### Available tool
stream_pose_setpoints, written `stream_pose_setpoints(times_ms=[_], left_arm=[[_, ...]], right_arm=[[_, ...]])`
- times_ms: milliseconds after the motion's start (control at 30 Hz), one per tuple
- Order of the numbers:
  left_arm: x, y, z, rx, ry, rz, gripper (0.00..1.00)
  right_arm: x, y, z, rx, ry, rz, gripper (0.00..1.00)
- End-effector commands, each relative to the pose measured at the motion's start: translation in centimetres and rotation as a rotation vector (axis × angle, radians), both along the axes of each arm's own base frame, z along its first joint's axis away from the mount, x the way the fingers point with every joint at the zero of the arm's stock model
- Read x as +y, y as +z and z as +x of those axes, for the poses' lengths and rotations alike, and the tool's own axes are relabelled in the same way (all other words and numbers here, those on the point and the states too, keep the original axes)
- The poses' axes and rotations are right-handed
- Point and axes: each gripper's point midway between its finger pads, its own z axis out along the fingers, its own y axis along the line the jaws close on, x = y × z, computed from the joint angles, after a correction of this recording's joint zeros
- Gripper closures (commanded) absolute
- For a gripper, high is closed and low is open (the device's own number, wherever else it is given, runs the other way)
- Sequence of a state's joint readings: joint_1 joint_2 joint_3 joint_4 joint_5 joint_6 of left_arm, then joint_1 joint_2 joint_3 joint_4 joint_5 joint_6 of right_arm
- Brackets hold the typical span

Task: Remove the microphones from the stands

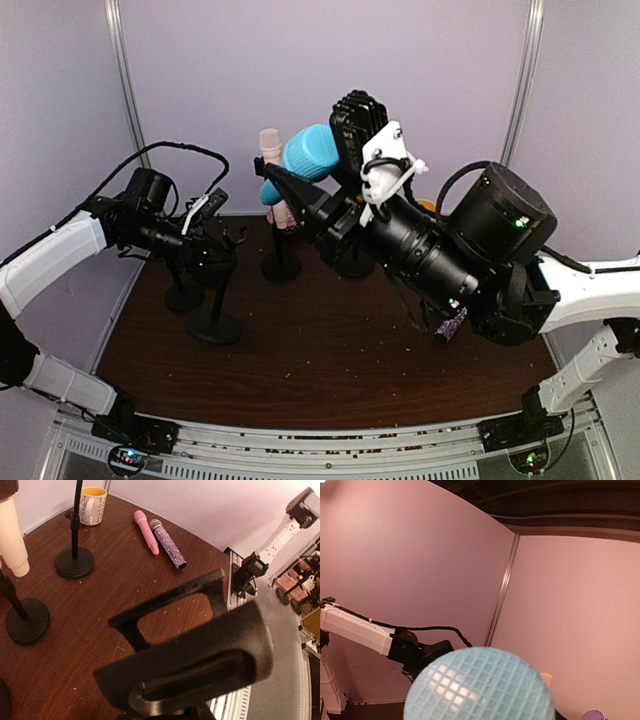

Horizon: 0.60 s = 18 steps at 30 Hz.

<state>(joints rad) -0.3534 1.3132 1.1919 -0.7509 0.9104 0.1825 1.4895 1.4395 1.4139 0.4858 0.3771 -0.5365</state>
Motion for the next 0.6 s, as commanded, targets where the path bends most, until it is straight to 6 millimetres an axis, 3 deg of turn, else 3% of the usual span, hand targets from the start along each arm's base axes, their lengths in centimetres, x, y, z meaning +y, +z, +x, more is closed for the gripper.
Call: stream_pose_setpoints(times_ms=[0, 67, 167, 333, 433, 567], left_arm=[[1.0, 1.6, -2.2, -0.175, -0.115, 0.051, 1.00], [1.4, 1.2, -3.1, -0.201, -0.150, 0.076, 1.00], [1.9, 0.8, -4.1, -0.217, -0.173, 0.089, 1.00], [2.2, 0.4, -4.5, -0.217, -0.181, 0.072, 1.00], [2.7, 0.2, -3.9, -0.220, -0.155, 0.061, 1.00], [3.8, -0.3, -3.0, -0.261, -0.104, 0.065, 1.00]], right_arm=[[-7.2, -4.4, 9.4, 0.451, -0.178, 0.175, 0.94], [-11.1, -8.4, 13.5, 0.616, -0.268, 0.228, 0.98], [-16.8, -15.0, 17.5, 0.819, -0.413, 0.289, 1.00], [-24.2, -23.0, 21.9, 1.056, -0.610, 0.326, 1.00], [-26.1, -26.2, 24.1, 1.173, -0.659, 0.313, 1.00], [-26.6, -29.6, 27.1, 1.297, -0.694, 0.265, 0.98]])
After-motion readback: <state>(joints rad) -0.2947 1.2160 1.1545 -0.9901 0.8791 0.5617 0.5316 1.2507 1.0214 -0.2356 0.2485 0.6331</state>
